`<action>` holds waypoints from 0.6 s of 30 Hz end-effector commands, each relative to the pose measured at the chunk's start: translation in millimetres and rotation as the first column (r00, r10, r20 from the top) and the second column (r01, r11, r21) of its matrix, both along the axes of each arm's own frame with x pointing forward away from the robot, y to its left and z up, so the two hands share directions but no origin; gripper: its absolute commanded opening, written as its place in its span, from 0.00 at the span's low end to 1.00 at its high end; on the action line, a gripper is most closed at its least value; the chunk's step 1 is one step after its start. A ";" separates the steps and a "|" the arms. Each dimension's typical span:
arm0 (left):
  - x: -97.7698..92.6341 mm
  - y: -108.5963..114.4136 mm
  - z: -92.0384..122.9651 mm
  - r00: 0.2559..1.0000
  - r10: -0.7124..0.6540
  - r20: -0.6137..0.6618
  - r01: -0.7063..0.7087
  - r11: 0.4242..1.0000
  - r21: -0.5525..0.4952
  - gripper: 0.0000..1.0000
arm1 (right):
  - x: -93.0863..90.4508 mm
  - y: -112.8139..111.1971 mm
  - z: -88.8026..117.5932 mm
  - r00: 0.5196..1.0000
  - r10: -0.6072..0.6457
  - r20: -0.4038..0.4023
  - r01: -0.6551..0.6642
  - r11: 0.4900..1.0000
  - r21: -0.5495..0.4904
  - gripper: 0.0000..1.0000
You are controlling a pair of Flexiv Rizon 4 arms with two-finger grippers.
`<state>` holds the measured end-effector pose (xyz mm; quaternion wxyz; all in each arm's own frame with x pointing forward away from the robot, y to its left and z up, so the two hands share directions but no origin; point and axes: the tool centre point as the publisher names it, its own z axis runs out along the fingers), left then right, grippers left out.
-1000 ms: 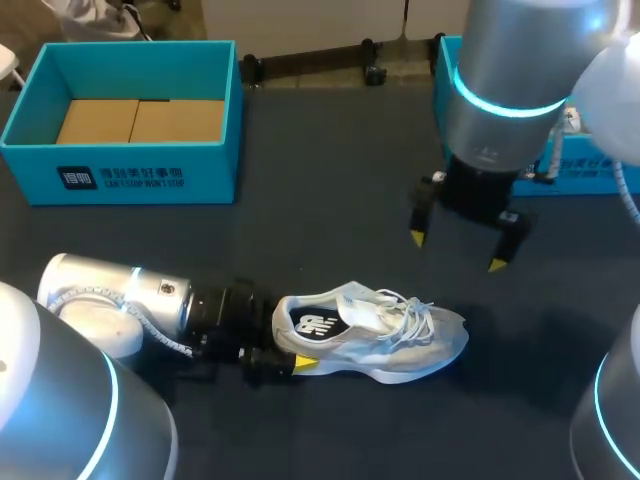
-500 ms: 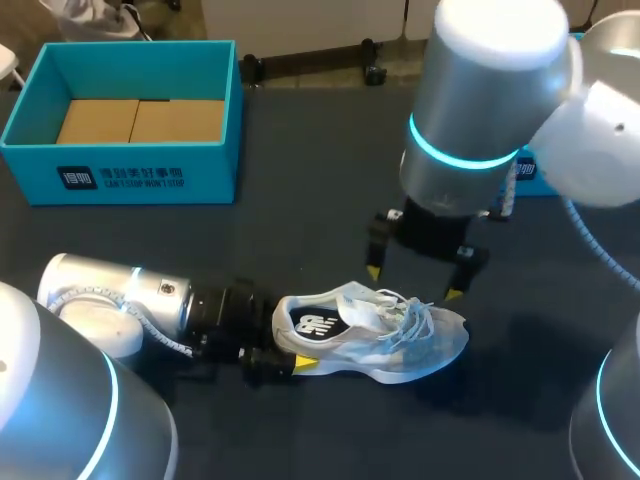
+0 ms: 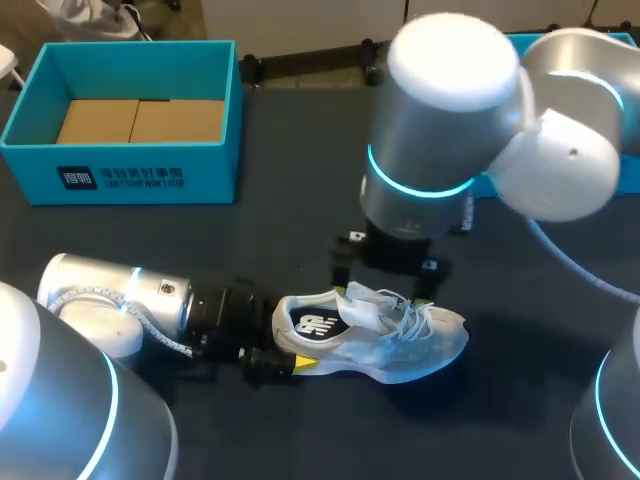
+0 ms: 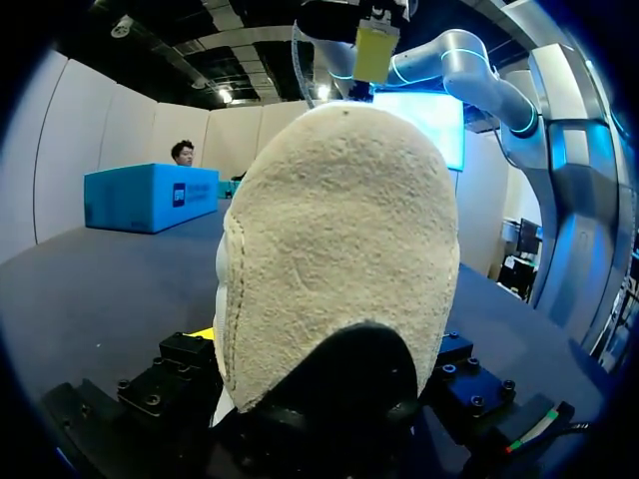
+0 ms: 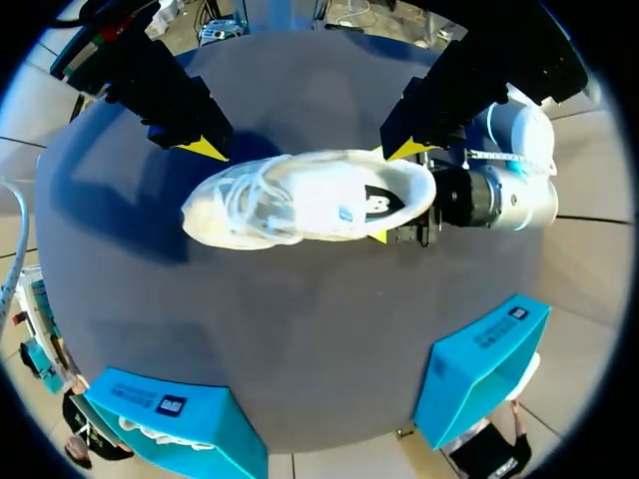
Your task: Take the shoe out of the shoebox, open the shoe tongue, remove and reinsert the insole, then place the shoe into the shoebox
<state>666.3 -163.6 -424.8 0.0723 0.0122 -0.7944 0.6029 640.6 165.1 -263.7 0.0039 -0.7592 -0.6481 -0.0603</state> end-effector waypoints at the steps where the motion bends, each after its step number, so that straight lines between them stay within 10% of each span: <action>1: -1.3 1.8 -3.1 1.000 0.000 0.000 0.000 1.000 0.000 0.00 | 9.4 39.0 -1.1 1.000 -0.007 -0.027 0.004 0.994 -0.108 1.00; 18: -1.3 1.8 -3.1 1.000 0.000 0.000 0.000 1.000 0.000 0.00 | 5.6 57.1 -18.3 0.999 -0.036 0.023 0.042 0.955 -0.293 1.00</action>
